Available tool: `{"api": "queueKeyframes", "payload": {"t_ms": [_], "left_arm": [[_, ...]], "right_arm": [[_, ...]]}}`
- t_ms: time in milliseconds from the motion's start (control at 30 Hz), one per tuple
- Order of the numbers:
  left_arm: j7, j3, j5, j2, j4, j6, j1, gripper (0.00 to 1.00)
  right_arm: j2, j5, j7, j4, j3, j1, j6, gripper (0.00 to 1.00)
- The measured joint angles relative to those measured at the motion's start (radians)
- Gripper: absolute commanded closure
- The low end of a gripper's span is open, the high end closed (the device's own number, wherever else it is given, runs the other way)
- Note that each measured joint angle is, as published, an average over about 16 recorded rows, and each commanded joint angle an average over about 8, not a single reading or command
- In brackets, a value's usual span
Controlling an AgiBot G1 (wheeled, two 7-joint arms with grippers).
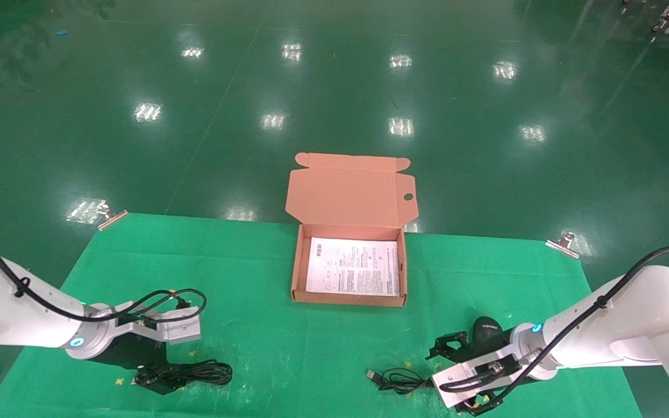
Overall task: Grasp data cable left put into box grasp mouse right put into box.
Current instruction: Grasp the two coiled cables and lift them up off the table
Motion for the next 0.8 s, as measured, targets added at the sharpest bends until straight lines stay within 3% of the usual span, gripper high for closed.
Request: {"api": "queueKeyframes", "payload": {"t_ms": [800], "left_arm": [[-0.002,0.003,0.003,-0.001,-0.008,0.006,0.001,1.00]], "right_arm": [[0.004,0.001,0.003,0.009,0.000,-0.002,-0.006,1.00]]}}
